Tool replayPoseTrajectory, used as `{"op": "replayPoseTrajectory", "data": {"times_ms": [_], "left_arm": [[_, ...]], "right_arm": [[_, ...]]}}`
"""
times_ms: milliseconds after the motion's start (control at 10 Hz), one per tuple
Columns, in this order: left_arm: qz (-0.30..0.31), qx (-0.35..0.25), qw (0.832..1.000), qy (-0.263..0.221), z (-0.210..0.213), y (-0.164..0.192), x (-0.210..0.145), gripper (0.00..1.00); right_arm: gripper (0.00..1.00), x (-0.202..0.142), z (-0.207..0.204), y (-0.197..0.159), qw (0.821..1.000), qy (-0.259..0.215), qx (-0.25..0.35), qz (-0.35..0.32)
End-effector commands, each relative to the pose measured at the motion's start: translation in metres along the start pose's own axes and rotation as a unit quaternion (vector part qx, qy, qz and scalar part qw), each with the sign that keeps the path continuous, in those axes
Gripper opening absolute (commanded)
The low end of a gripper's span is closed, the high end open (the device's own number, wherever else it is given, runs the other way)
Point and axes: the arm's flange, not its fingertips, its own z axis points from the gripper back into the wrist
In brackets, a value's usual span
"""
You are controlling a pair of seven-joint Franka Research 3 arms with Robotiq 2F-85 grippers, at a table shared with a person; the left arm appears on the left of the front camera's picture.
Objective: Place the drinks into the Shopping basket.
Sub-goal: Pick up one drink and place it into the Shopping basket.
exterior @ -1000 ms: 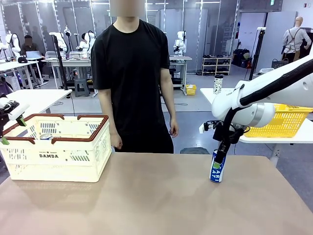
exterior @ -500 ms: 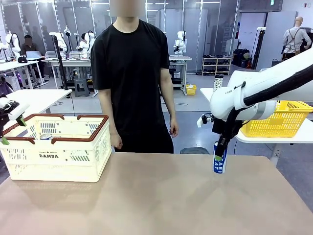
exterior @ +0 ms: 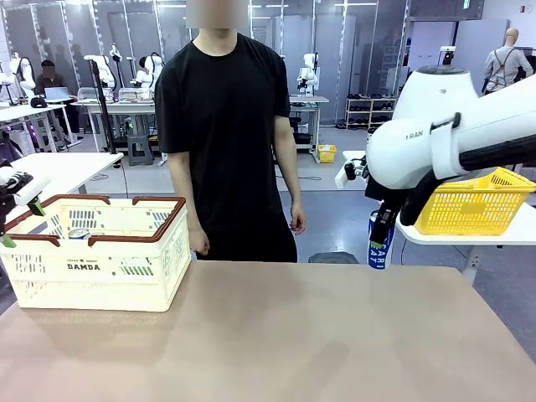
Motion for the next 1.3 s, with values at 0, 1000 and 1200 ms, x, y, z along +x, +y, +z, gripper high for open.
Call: {"op": "replayPoseTrajectory", "data": {"times_ms": [0, 1000, 1200], "left_arm": [[0.01, 0.003, 1.0, 0.005, 0.002, 0.001, 0.001, 1.0], [0.01, 0.003, 1.0, 0.005, 0.002, 0.001, 0.001, 1.0], [0.01, 0.003, 1.0, 0.005, 0.002, 0.001, 0.001, 1.0]], "right_arm": [[0.55, -0.006, -0.005, 0.008, 1.0, -0.002, -0.023, -0.014], [0.6, 0.026, -0.008, 0.038, 0.996, -0.034, 0.024, 0.08], [0.6, 0.055, -0.008, 0.067, 0.992, -0.049, 0.031, 0.115]]}}
